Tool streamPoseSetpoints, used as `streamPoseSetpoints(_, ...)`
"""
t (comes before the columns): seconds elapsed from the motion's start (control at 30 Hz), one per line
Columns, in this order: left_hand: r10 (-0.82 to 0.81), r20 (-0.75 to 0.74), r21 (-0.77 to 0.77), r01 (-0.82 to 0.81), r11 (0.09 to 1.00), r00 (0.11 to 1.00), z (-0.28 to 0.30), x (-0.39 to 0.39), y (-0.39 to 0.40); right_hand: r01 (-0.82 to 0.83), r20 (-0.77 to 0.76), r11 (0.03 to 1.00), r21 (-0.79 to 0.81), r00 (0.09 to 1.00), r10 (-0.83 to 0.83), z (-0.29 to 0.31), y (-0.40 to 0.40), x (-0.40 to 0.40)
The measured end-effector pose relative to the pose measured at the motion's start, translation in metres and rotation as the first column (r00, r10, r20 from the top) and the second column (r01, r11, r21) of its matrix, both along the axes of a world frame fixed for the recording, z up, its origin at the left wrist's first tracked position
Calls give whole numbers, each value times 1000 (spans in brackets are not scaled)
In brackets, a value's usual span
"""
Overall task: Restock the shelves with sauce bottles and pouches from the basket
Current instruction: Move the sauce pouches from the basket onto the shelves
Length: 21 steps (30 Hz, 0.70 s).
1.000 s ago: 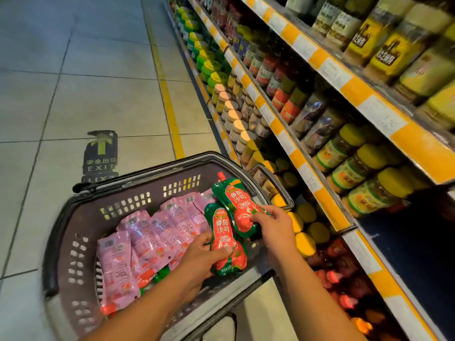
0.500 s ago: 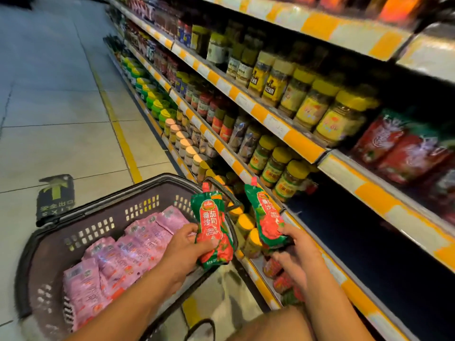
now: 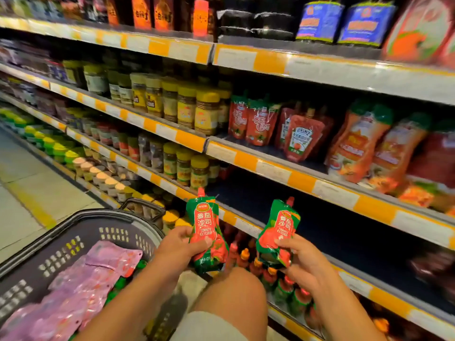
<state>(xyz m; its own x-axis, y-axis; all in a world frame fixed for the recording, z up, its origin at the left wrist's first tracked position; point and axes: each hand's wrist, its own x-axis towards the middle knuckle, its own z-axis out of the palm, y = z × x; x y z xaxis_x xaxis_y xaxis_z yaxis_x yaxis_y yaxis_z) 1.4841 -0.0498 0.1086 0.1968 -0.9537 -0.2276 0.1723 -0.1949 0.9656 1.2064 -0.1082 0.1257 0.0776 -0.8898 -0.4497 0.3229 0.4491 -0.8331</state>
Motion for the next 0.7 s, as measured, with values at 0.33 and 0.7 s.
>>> streamPoseSetpoints(0.33, -315, 99, 30, 314, 949, 944, 7, -119, -30, 174, -130, 982, -79, 974, -183, -6, 31, -127)
streamPoseSetpoints(0.7, -514, 141, 130, 499, 857, 846, -3, -250, -59, 378, -142, 916, -130, 908, -395, -17, 48, -224)
